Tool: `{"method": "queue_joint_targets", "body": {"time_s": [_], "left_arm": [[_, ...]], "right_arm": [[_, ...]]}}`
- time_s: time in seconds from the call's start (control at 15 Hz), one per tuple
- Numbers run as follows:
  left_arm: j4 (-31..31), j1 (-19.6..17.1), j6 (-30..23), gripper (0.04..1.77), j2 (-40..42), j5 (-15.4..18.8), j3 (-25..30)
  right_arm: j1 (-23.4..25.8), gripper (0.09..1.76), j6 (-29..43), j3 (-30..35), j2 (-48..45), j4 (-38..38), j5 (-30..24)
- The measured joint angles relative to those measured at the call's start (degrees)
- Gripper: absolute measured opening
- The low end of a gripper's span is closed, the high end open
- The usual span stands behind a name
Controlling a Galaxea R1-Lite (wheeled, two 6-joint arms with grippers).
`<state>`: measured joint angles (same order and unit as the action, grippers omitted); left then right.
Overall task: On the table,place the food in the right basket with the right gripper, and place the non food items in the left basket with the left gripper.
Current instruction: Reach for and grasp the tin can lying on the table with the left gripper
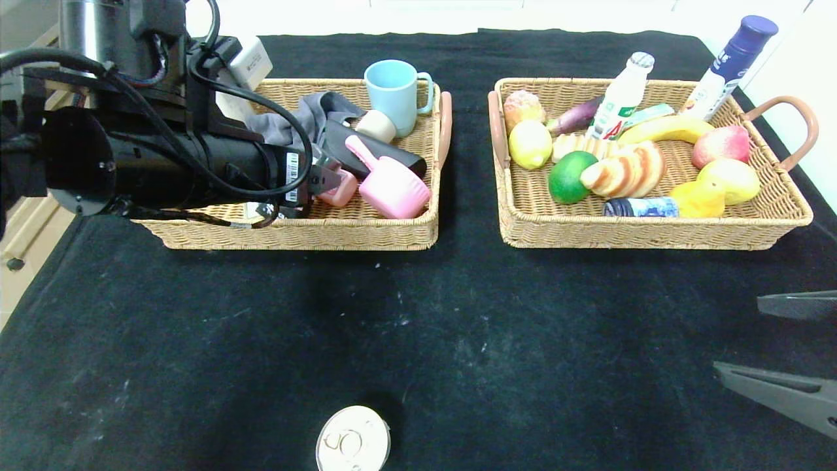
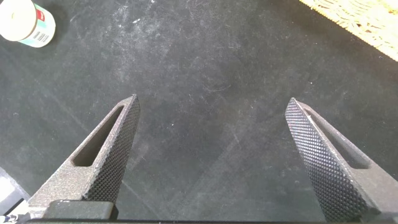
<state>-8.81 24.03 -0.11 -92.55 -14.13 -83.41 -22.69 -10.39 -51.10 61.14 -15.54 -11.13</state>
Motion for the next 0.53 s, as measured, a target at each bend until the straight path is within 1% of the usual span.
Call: {"method": "queue_joint_targets", "body": {"time_s": [0.13,0.27,0.33,0.4,0.53], "left_arm": [[-1.1,0.7,-1.2,1.54,1.5,0.5,0.3],[-1.2,1.0,-0.9,1.58,3.3,2.5,2.0],[-1.5,1.5,-1.1,1.60,4.3,3.0,3.0],[-2.0,2.3,-2.0,1.61,5.1,2.8,4.1],[-6.7,3.6,-5.0,1.64,6.1,2.6,5.9]], "right_arm": [[0.0,1.71,0.0,0.0,0.1,0.0,0.0],[0.0,1.71,0.0,0.0,0.1,0.0,0.1],[0.0,1.71,0.0,-0.1,0.1,0.0,0.1],[-0.1,1.71,0.0,-0.1,0.2,0.0,0.0],[0.0,1.71,0.0,-0.1,0.2,0.0,0.1]]}}
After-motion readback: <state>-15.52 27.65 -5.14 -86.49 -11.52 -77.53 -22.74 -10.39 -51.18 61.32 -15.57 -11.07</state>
